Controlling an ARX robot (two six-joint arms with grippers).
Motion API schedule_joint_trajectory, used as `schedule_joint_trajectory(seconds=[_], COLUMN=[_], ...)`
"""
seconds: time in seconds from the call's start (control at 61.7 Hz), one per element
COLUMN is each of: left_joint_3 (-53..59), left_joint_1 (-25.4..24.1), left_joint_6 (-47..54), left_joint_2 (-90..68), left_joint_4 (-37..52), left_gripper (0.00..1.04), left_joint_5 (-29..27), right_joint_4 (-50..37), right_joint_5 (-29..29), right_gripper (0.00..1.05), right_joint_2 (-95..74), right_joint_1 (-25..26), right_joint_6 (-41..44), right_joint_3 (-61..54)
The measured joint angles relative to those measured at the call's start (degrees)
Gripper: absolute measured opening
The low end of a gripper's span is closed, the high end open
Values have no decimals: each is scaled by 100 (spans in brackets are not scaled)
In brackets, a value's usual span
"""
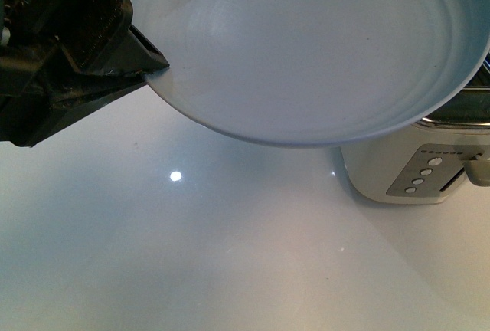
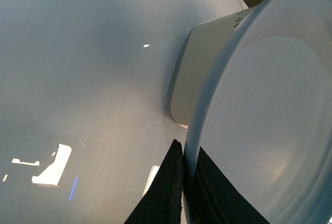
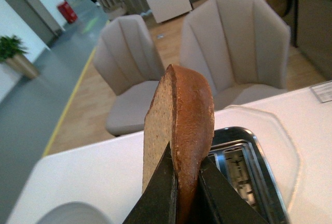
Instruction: Left arm holds plate, right arm toasts bread
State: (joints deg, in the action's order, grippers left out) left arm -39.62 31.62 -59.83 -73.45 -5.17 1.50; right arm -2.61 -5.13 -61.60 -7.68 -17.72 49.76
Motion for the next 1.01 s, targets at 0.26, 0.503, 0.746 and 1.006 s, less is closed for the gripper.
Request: schedule_joint_trajectory(seconds=[0.26, 0.503, 0.746, 1.006], left_joint_3=[0, 0, 0, 0], left_joint_1=[0, 0, 0, 0], left_joint_6=[0, 0, 0, 0], left_joint_2=[0, 0, 0, 0], left_joint_4=[0, 2, 2, 2], left_gripper=[3, 3, 3, 3], left_joint_5=[2, 11, 20, 22], right_joint_4=[-369, -577, -752, -780], right_joint_5=[-439, -472, -446, -450], right_gripper=[3, 3, 3, 3], right_joint_2=[-1196, -1711, -2155, -2651], right_joint_1=[-85, -229, -328, -341], right_joint_6=[1458, 1759, 1812, 1915], right_joint_3=[9, -116, -120, 214])
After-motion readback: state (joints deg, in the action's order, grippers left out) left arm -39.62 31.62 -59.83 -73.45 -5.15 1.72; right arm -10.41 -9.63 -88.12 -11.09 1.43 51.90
